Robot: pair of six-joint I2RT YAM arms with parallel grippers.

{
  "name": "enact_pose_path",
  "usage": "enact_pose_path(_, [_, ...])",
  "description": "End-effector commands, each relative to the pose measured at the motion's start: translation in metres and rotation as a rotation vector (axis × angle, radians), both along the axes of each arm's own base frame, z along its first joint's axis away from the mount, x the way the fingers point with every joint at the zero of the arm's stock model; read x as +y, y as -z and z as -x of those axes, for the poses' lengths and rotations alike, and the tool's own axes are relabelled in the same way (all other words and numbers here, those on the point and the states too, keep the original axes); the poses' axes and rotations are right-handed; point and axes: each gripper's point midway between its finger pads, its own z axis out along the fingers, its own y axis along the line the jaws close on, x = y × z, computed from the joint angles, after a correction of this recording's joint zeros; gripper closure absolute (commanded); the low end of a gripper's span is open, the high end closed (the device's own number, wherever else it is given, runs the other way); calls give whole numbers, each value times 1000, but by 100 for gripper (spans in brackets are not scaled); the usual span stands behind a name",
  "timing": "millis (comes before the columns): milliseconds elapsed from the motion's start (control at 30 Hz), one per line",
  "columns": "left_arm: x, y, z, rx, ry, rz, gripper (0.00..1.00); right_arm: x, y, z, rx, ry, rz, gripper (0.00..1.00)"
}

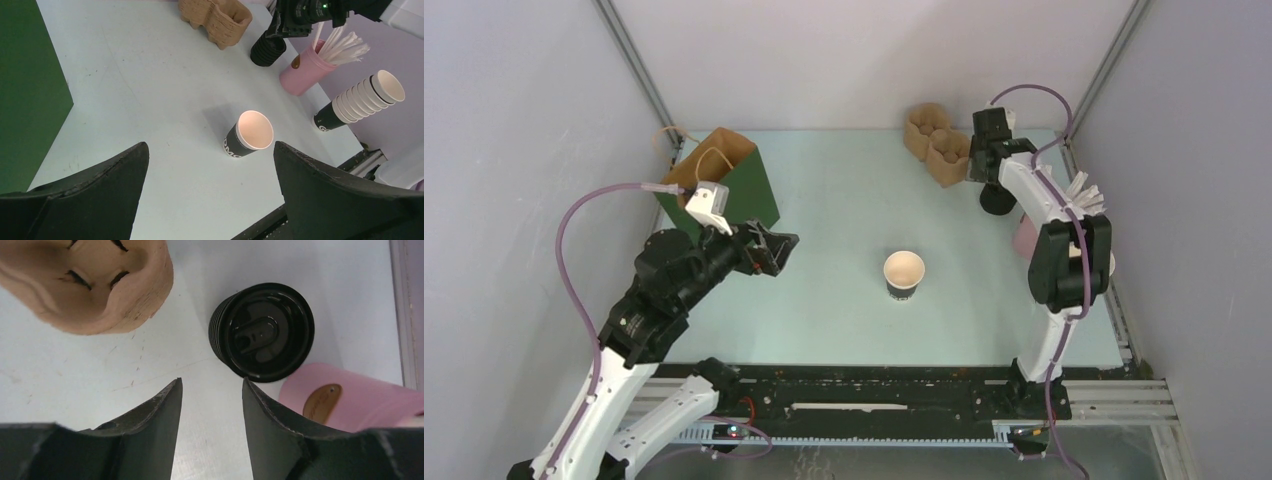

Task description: Pack the takeout coffee

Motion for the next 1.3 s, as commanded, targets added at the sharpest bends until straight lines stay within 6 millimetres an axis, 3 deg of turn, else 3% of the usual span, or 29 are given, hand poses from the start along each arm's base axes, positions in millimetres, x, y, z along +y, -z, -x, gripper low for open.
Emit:
enact_pose_path(0, [-1, -3, -1, -18, 12, -19, 0, -10, -2, -20, -9, -6, 0, 44])
enact_pose_path(333, [-6, -2, -4, -6, 20, -15, 0, -27, 18, -34, 18, 3, -50, 45])
enact_pose_path(733, [-6, -3, -4, -7, 19, -14, 0, -31, 37, -47, 58, 1, -59, 48])
enact_pose_path(1267, [-6, -3, -3, -5, 22, -7, 0, -29, 40, -45, 63, 1, -81, 70])
